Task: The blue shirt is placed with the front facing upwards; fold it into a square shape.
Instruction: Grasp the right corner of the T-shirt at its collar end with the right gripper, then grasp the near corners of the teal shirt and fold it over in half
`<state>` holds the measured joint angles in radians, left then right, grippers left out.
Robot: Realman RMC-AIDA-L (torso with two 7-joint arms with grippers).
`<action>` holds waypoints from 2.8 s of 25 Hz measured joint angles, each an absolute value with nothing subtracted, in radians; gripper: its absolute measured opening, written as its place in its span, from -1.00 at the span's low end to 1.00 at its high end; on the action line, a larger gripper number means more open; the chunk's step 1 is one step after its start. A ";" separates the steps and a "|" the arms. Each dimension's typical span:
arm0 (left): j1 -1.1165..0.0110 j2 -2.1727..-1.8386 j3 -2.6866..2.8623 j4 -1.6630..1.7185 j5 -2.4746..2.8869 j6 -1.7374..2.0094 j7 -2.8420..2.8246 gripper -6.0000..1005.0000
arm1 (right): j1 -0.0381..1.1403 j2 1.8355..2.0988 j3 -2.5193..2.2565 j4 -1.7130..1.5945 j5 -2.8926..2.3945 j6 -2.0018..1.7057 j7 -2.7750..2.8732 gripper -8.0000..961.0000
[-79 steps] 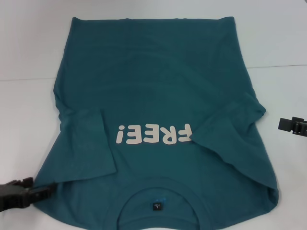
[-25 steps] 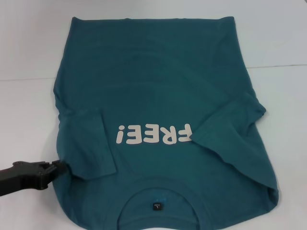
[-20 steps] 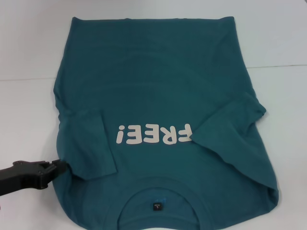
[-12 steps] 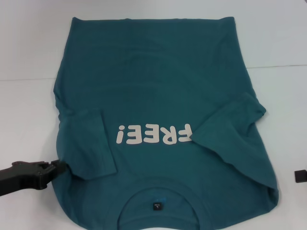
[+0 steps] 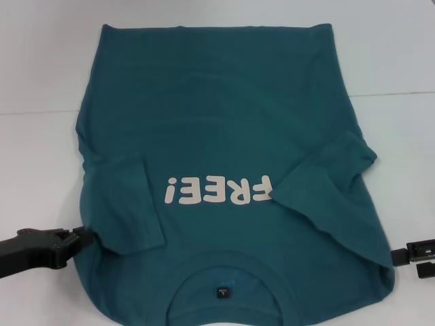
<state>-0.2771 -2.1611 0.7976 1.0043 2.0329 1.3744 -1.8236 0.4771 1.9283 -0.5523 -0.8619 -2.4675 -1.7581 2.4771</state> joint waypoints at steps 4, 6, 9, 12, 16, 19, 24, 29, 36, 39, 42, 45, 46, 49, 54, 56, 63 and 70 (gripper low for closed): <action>-0.277 -2.160 0.798 1.003 2.034 1.374 -1.822 -0.89 | 0.489 1.941 -0.557 -0.861 -2.499 -1.720 2.477 0.68; -0.277 -2.160 0.798 1.003 2.034 1.374 -1.821 -0.89 | 0.498 1.948 -0.557 -0.861 -2.512 -1.706 2.474 0.67; -0.277 -2.160 0.798 1.002 2.034 1.374 -1.821 -0.89 | 0.512 1.955 -0.558 -0.861 -2.541 -1.687 2.471 0.67; -0.278 -2.160 0.798 1.001 2.034 1.374 -1.820 -0.89 | 0.521 1.964 -0.571 -0.860 -2.556 -1.674 2.471 0.66; -0.278 -2.160 0.798 0.999 2.035 1.374 -1.819 -0.89 | 0.528 1.969 -0.591 -0.859 -2.559 -1.653 2.476 0.65; -0.279 -2.160 0.798 0.998 2.035 1.374 -1.818 -0.89 | 0.536 1.974 -0.600 -0.857 -2.559 -1.645 2.476 0.65; -0.281 -2.160 0.798 0.998 2.035 1.374 -1.818 -0.89 | 0.540 1.979 -0.603 -0.863 -2.560 -1.640 2.477 0.64; -0.278 -2.160 0.798 1.001 2.034 1.374 -1.818 -0.89 | 0.538 1.980 -0.604 -0.863 -2.560 -1.629 2.479 0.62; -0.278 -2.160 0.798 1.003 2.034 1.375 -1.818 -0.89 | 0.540 1.982 -0.653 -0.860 -2.560 -1.620 2.495 0.21; -0.278 -2.160 0.798 1.003 2.033 1.376 -1.818 -0.89 | 0.540 1.982 -0.665 -0.860 -2.573 -1.612 2.507 0.21; -0.278 -2.160 0.798 1.001 2.033 1.377 -1.817 -0.89 | 0.540 1.982 -0.667 -0.861 -2.591 -1.606 2.514 0.20; -0.278 -2.159 0.798 1.000 2.032 1.378 -1.816 -0.89 | 0.540 1.982 -0.668 -0.862 -2.596 -1.606 2.515 0.20; -0.278 -2.159 0.798 1.000 2.032 1.378 -1.816 -0.89 | 0.540 1.982 -0.669 -0.862 -2.597 -1.606 2.515 0.20; -0.278 -2.158 0.798 0.999 2.032 1.378 -1.811 -0.89 | 0.541 1.982 -0.676 -0.861 -2.597 -1.604 2.514 0.15; -0.278 -2.158 0.798 1.000 2.032 1.378 -1.807 -0.89 | 0.543 1.983 -0.685 -0.861 -2.599 -1.594 2.514 0.06; -0.278 -2.158 0.798 1.001 2.032 1.378 -1.807 -0.89 | 0.544 1.983 -0.689 -0.860 -2.601 -1.588 2.514 0.02; -0.278 -2.158 0.798 1.000 2.032 1.379 -1.806 -0.89 | 0.561 1.993 -0.711 -0.857 -2.629 -1.572 2.518 -0.51; -0.278 -2.158 0.776 1.005 2.032 1.396 -1.805 -0.89 | 0.564 1.995 -0.712 -0.876 -2.635 -1.589 2.508 -0.83</action>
